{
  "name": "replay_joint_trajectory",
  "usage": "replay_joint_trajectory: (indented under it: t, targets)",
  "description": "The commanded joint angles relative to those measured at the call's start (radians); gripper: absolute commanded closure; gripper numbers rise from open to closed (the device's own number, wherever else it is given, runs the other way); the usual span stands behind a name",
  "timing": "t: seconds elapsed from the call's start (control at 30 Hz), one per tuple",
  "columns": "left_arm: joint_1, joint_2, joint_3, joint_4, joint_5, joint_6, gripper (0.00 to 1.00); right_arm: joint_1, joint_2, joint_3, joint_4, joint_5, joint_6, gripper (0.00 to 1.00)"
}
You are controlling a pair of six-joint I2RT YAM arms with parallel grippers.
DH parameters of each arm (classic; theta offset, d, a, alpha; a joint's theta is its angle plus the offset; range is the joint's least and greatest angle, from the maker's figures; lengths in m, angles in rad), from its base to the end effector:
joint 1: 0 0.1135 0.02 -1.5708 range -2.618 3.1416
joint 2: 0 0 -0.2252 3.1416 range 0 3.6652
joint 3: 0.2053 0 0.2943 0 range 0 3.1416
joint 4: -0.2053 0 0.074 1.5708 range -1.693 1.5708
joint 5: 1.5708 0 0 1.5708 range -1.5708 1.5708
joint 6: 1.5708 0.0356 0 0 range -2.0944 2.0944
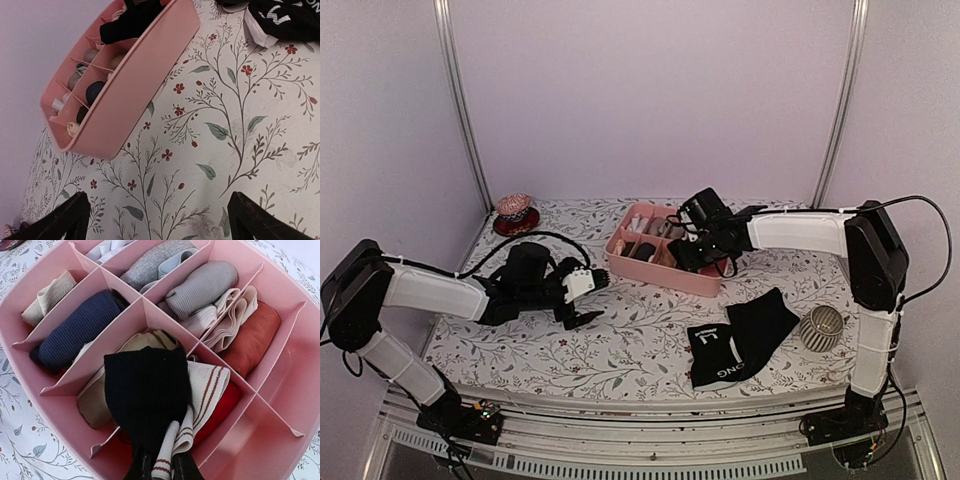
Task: Roll the underwear
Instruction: Move the storage box to the center of the board, then place the underwear in the storage box.
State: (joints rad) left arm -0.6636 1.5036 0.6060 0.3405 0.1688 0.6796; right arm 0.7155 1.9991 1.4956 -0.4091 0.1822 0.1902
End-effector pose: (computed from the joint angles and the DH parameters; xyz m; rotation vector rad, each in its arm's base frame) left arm 0.2516 -0.2043 0.0927 1.3980 1.5987 -0.1701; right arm 0.3526 0.2979 0.1457 -0.5665 2.4037 0.1661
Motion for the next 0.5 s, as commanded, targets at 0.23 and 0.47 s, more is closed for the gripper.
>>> replay_joint_trajectory:
  t: [0.23,0.47]
  targets:
    - [0.025,-0.001,0.023,0.044,-0.019,-0.045,0.01,0.0,0.007,0.247,-0.313,0.214,0.297,0.98]
    - [0.03,0.009,0.029,0.047,-0.023,-0.051,0.02,-0.04,0.046,0.321,-0.372,0.278,0.495,0.98]
